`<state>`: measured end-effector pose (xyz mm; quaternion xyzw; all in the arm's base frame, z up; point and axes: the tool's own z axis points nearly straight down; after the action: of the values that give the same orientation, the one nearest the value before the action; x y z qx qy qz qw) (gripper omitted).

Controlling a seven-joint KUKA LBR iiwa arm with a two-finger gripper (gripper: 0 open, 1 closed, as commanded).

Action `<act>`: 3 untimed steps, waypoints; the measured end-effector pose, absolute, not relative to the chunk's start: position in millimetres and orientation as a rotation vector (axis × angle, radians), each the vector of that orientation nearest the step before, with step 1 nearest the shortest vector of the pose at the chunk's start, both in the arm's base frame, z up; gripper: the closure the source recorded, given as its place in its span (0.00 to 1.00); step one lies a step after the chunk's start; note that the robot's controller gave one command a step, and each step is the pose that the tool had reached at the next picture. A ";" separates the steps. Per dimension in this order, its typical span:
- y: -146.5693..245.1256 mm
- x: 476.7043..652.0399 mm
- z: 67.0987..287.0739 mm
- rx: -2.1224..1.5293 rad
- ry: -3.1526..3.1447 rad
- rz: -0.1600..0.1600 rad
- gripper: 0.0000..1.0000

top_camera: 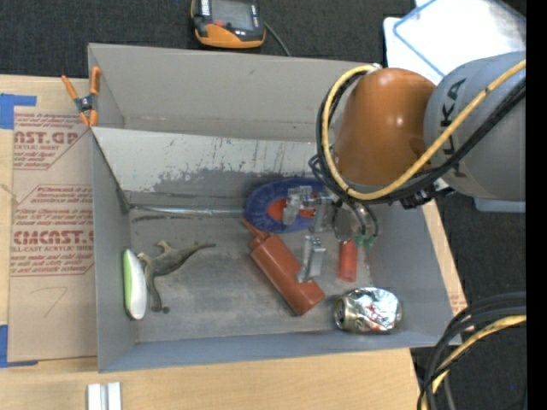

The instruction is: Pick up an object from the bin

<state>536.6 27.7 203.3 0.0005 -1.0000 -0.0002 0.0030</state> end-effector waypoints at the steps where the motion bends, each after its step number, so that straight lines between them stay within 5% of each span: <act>1: 27.7 538.4 207.0 0.000 -3.144 -0.002 0.00; 2: 10.4 520.1 103.9 -0.414 -3.116 -0.003 0.00; 3: 17.4 524.8 143.2 -0.420 -3.125 -0.007 0.00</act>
Offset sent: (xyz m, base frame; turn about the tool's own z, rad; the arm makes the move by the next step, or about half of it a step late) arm -0.0230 -0.0239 -0.1333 0.3504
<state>524.8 17.4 143.2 -0.1333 -0.9911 -0.0023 -0.0056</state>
